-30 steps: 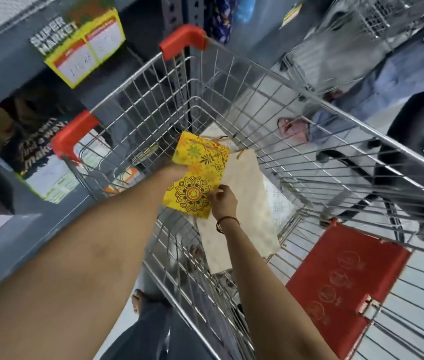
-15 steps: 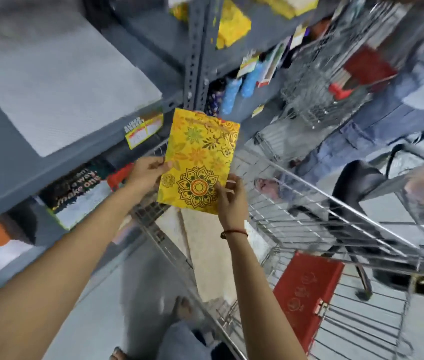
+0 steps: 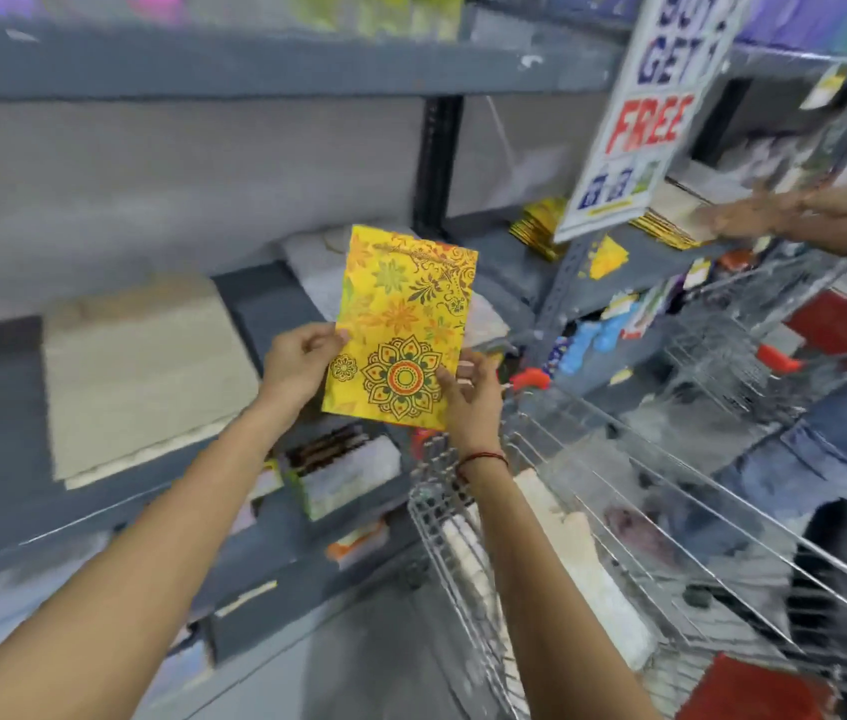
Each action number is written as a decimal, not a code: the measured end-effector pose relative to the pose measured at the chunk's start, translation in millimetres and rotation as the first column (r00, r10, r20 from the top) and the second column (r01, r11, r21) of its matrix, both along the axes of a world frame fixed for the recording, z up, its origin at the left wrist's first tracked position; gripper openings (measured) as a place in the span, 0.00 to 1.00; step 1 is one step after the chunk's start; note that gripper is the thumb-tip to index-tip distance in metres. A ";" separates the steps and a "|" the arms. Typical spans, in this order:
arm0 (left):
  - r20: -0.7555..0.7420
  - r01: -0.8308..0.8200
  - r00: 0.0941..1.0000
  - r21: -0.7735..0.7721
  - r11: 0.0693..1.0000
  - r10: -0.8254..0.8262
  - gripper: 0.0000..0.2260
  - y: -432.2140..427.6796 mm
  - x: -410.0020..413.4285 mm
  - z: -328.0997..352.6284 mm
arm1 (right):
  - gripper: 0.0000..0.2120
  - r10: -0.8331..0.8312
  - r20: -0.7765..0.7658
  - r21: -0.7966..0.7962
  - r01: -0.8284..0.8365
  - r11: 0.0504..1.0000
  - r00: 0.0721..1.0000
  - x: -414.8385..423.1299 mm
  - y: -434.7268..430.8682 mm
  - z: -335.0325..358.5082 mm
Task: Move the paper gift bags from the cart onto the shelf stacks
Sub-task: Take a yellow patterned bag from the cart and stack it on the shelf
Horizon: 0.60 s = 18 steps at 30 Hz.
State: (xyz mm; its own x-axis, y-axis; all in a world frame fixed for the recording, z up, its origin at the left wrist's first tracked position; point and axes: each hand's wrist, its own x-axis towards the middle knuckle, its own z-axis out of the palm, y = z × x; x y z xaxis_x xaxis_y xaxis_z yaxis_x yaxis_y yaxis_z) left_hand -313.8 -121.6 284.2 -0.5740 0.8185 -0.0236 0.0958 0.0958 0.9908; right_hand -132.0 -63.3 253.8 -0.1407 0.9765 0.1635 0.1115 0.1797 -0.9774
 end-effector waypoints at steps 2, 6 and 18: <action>-0.045 -0.095 0.994 0.003 0.995 0.095 0.10 -36.8 -39.7 10.4 | 0.10 0.110 -0.015 -0.005 -0.110 0.994 0.994 -48.1 -17.8 11.4; -0.142 -0.243 0.963 -0.107 0.964 0.227 0.13 -109.0 -97.7 12.3 | 0.09 0.259 -0.004 0.026 -0.259 0.966 0.966 -131.3 -53.3 11.5; -0.351 -0.707 0.703 -0.252 0.661 0.618 0.15 -326.8 -220.5 -18.1 | 0.29 0.783 0.350 -0.023 -0.831 0.556 0.515 -319.8 -224.0 -17.2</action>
